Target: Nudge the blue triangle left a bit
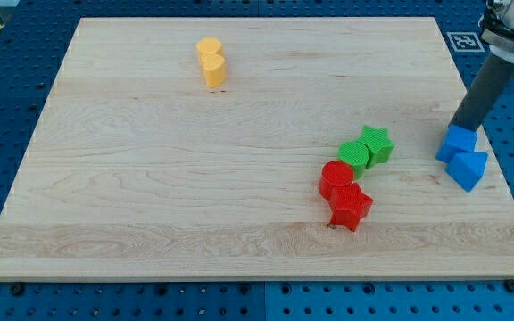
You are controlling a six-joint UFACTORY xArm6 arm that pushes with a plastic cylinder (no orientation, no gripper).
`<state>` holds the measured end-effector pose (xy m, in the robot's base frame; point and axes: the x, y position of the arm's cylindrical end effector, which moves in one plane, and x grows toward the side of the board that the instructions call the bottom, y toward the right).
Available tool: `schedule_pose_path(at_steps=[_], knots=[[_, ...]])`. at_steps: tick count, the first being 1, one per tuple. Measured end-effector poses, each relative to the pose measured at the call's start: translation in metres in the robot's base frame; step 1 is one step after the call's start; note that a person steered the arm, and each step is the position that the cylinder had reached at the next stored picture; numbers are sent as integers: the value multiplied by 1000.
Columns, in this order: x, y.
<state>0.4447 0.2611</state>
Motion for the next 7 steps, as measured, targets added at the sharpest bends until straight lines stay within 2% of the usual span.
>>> schedule_pose_path(at_steps=[1,3,5,6,7], knots=[[18,-3],[31,34],[94,11],[115,-15],[117,-41]])
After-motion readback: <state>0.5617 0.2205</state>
